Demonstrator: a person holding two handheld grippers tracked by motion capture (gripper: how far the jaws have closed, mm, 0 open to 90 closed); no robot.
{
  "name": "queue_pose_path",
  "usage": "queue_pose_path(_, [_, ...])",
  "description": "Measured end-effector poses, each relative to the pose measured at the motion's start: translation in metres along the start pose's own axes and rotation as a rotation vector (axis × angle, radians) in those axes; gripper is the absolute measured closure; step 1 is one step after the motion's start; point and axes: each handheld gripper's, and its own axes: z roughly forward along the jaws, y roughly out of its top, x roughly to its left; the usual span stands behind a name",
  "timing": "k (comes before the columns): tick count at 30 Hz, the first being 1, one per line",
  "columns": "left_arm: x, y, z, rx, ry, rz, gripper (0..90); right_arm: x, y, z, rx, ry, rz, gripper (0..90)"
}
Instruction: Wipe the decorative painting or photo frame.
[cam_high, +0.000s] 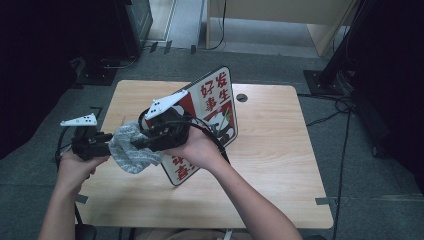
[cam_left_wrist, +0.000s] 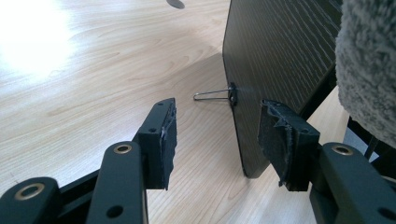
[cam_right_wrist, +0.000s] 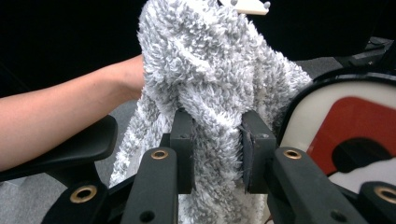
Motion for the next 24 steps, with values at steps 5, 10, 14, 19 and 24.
queue_pose_path(5, [0.000,0.000,0.000,-0.001,-0.001,0.002,47.5,0.000,-0.007,0.000,0.005,-0.001,0.010,71.7])
queue_pose_path(10, [-0.001,0.000,0.001,-0.001,-0.001,0.003,47.5,0.000,-0.013,0.000,0.002,-0.001,0.010,71.7])
queue_pose_path(14, [-0.001,0.000,0.001,-0.001,-0.001,0.004,47.4,-0.001,-0.018,0.000,0.001,0.001,0.007,71.8])
queue_pose_path(19, [-0.001,0.000,0.000,-0.001,-0.003,0.004,47.4,-0.001,-0.025,0.001,0.002,0.001,0.011,71.8])
queue_pose_path(24, [-0.001,0.000,0.001,0.000,-0.001,0.006,47.4,-0.001,-0.031,0.001,0.010,0.004,0.014,71.8])
